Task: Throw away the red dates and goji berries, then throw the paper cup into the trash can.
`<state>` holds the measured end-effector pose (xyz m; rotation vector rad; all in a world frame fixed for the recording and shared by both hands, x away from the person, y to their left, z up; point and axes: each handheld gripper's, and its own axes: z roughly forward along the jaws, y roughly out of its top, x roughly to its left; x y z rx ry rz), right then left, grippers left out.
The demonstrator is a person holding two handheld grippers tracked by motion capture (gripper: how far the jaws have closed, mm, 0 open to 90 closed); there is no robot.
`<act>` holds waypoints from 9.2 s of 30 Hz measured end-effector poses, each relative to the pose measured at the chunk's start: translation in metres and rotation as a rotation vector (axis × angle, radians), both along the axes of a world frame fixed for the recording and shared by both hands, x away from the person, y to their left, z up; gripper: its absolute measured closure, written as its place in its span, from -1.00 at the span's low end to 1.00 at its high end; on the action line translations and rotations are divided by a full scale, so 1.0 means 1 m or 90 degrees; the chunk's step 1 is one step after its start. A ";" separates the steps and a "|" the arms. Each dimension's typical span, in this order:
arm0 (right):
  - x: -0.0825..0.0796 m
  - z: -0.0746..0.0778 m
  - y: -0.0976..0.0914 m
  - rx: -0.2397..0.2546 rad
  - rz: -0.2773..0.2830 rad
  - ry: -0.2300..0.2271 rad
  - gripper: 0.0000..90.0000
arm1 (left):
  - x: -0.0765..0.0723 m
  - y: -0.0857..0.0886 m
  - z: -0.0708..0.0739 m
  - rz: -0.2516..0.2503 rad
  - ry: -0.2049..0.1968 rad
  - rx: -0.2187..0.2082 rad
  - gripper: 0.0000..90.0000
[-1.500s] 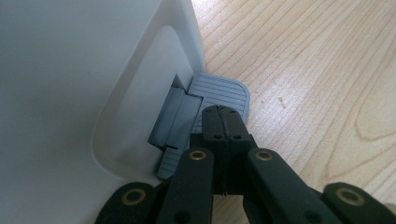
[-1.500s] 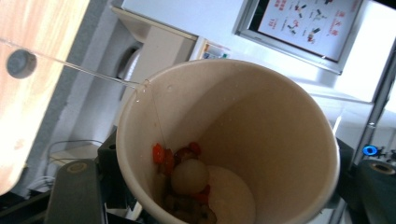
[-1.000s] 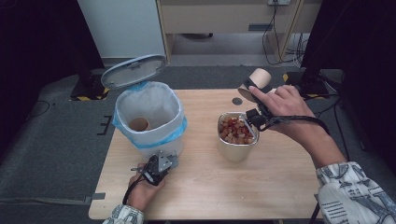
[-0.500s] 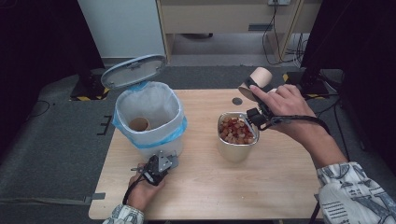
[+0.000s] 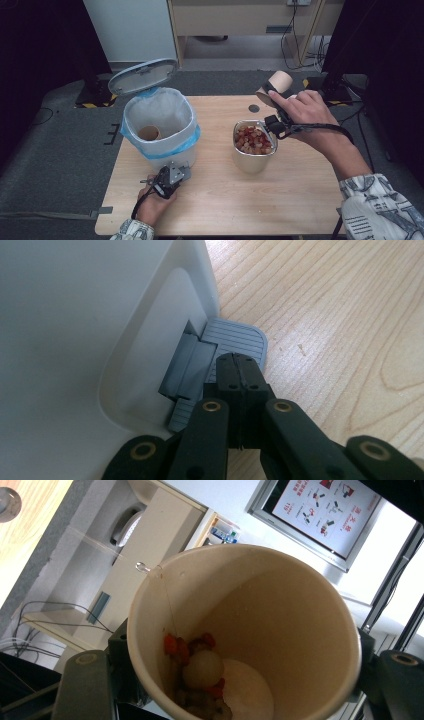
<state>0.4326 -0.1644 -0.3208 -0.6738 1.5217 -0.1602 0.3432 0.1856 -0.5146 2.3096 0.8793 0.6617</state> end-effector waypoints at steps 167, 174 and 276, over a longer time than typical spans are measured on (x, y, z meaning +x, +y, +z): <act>0.025 0.012 0.048 0.743 0.079 0.467 -0.34 | 0.000 0.001 0.000 -0.003 0.001 0.001 1.00; 0.026 0.013 0.050 0.762 0.077 0.485 -0.34 | 0.000 0.001 0.000 -0.003 0.001 0.000 1.00; 0.029 0.026 0.183 0.869 0.113 0.793 -0.38 | 0.000 0.002 0.000 -0.001 0.005 -0.004 1.00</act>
